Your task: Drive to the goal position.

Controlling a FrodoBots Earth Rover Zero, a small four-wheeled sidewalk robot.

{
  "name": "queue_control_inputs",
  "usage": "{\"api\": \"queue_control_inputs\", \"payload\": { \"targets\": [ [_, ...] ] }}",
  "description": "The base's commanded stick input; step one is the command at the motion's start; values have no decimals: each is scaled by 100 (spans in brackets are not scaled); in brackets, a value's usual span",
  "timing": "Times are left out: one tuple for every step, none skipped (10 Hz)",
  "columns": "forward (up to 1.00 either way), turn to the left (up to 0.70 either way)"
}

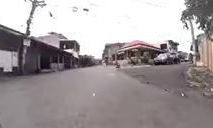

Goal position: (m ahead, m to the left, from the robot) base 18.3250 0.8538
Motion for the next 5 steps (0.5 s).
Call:
{"api": "queue_control_inputs", "payload": {
  "targets": [
    [70, 1],
    [70, 1],
    [70, 1],
    [70, 1],
    [70, 1]
  ]
}}
